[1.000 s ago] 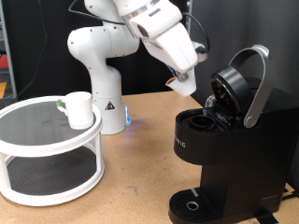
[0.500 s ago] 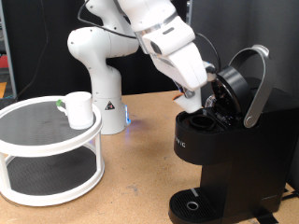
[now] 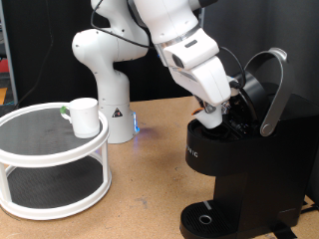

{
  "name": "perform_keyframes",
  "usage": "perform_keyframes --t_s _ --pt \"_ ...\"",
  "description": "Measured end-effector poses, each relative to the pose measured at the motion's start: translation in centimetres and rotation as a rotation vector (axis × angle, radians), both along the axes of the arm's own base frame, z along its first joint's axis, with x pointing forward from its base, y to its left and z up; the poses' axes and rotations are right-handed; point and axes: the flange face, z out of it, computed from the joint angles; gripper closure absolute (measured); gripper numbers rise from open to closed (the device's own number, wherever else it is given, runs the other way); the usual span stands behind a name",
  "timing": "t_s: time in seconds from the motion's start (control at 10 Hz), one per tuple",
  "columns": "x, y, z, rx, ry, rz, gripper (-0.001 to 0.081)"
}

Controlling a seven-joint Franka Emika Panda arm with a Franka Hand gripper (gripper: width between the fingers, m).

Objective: Make a cup of coffee with the keurig machine

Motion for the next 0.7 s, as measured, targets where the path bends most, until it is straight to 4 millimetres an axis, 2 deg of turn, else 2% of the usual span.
perform_keyframes --t_s 0.7 --pt "-0.1 2.1 -2.0 -0.045 0.036 0.000 0.0721"
